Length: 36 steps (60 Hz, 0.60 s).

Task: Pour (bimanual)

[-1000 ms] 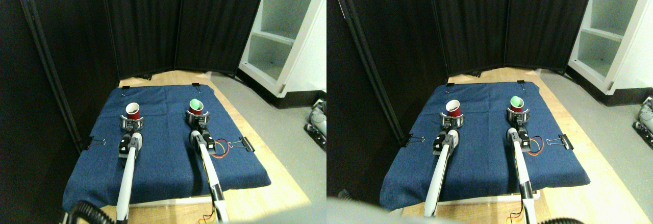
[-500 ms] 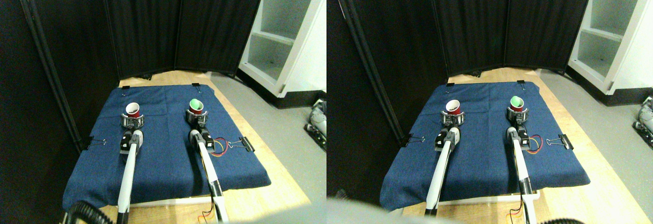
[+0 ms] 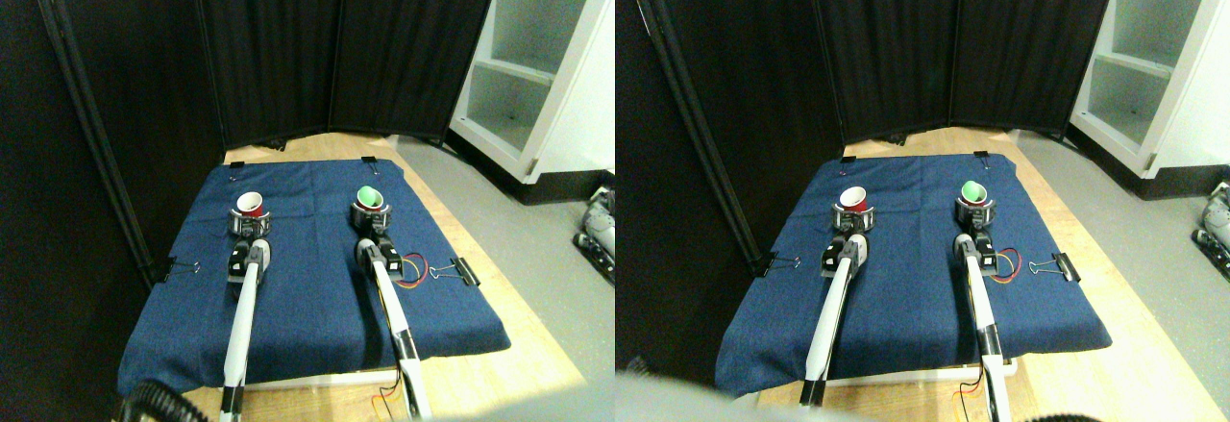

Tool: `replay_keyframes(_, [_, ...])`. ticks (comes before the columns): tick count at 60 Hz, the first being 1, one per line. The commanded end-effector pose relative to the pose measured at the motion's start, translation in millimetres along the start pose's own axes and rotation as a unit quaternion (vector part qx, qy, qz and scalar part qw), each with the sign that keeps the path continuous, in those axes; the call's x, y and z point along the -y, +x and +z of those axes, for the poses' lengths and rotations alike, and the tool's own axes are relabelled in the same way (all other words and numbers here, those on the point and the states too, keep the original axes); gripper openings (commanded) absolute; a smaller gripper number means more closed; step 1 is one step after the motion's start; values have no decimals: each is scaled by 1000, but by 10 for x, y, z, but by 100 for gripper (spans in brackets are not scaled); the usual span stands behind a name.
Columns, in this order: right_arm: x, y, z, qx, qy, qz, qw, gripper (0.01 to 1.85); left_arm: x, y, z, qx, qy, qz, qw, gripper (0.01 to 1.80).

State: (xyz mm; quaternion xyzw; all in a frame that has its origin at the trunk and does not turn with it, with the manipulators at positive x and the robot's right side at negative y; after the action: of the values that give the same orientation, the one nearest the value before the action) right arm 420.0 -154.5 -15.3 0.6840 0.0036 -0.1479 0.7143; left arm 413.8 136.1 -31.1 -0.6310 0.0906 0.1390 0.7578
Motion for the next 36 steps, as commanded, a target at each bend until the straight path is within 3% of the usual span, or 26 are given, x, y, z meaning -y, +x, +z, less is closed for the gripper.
replay_keyframes(1, [-43, 2, -9, 7, 0, 11, 1000, 86, 31, 27, -16, 3, -1, -11, 1000, 98])
replay_keyframes(12, [-28, 19, -16, 4, -16, 14, 1000, 88, 15, 28, -8, 3, -7, -8, 1000, 97])
replay_keyframes(21, [-23, 19, -30, 11, -8, 11, 1000, 82, -4, 70, -1, 39, 2, -14, 999, 81])
replay_keyframes(23, [-22, 20, -32, 12, -24, 15, 1000, 77, -4, 71, -5, 51, 5, -18, 999, 70])
replay_keyframes(25, [-22, 28, -38, 15, -34, 19, 999, 58, 4, 67, -12, 69, 2, -21, 997, 51])
replay_keyframes(26, [-22, 28, -38, 15, -34, 19, 999, 58, 4, 67, -12, 69, 2, -21, 997, 51])
replay_keyframes(27, [-20, 35, -43, 15, -35, 24, 999, 40, 12, 66, -19, 81, -1, -23, 996, 34])
replay_keyframes(28, [-21, 32, -46, 18, -41, 24, 999, 34, 12, 69, -21, 83, -2, -24, 996, 33])
replay_keyframes(36, [-26, 7, -61, 36, -51, 27, 998, 33, 27, 62, -37, 92, 14, -30, 995, 33])
